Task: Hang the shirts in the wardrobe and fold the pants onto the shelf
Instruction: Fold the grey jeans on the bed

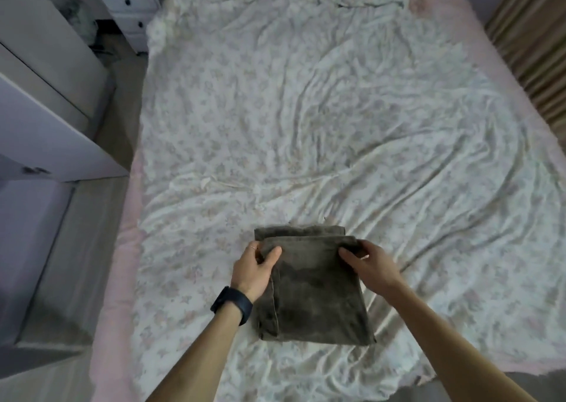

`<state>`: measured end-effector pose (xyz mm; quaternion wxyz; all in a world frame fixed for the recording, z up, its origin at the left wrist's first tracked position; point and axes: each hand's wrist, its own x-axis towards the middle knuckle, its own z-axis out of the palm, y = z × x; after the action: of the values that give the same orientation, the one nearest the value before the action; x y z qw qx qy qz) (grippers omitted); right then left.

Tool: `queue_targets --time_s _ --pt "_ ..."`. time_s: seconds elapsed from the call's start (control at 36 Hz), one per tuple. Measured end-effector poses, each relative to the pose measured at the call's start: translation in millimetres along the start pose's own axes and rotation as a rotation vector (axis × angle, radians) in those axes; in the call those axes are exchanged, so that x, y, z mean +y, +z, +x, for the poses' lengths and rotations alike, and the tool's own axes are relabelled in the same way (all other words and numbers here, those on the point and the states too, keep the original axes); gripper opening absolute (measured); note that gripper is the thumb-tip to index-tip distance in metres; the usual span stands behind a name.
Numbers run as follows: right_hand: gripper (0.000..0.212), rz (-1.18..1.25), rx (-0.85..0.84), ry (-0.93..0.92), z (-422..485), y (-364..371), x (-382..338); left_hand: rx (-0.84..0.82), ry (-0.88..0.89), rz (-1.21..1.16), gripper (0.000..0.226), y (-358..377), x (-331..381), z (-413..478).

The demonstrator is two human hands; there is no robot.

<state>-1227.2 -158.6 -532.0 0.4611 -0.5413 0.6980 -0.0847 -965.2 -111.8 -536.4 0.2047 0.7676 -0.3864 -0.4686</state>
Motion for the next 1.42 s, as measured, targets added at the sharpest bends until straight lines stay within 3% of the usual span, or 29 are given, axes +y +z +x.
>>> queue_targets --time_s 0.08,0.22,0.44,0.53,0.58,0.67,0.78,0.89,1.08,1.31,1.42 --pt "0.038 -0.108 0.061 0.01 24.4 11.9 2.3 0.058 -0.012 0.049 0.034 6.7 -0.5 21.8" --pt "0.037 -0.084 0.079 0.055 55.9 27.6 0.0 0.103 0.003 0.138 0.03 17.1 8.5 52.1" --pt "0.045 -0.233 0.087 0.121 90.4 45.6 -0.1 0.246 -0.026 0.356 0.045 35.3 7.2 78.8" --pt "0.053 -0.287 0.118 0.144 99.1 51.0 2.4 0.429 0.117 0.495 0.039 51.5 5.0 80.0" --pt "0.056 -0.317 0.147 0.151 101.2 55.3 3.0 0.52 0.37 0.592 0.044 65.8 0.5 71.6" --pt "0.054 -0.354 0.239 0.15 97.1 63.9 3.0 0.29 0.691 0.788 0.059 82.3 -14.9 61.4" --pt "0.054 -0.458 0.412 -0.081 79.5 83.5 -0.8 0.171 0.65 0.92 0.063 80.0 -32.4 72.8" --pt "0.056 -0.624 0.314 -0.482 60.7 109.0 13.5 0.13 0.626 0.965 0.062 78.8 -43.4 85.3" --pt "0.059 -0.661 0.207 -0.403 73.5 125.2 45.6 0.137 0.629 0.964 0.069 87.5 -58.7 96.8" --pt "0.059 -0.639 0.216 -0.402 91.3 137.0 63.2 0.119 0.621 0.954 0.068 95.3 -66.4 111.8" --pt "0.06 -0.602 0.243 -0.301 75.7 137.0 60.9 0.069 0.588 0.983 0.067 88.8 -59.3 112.3"
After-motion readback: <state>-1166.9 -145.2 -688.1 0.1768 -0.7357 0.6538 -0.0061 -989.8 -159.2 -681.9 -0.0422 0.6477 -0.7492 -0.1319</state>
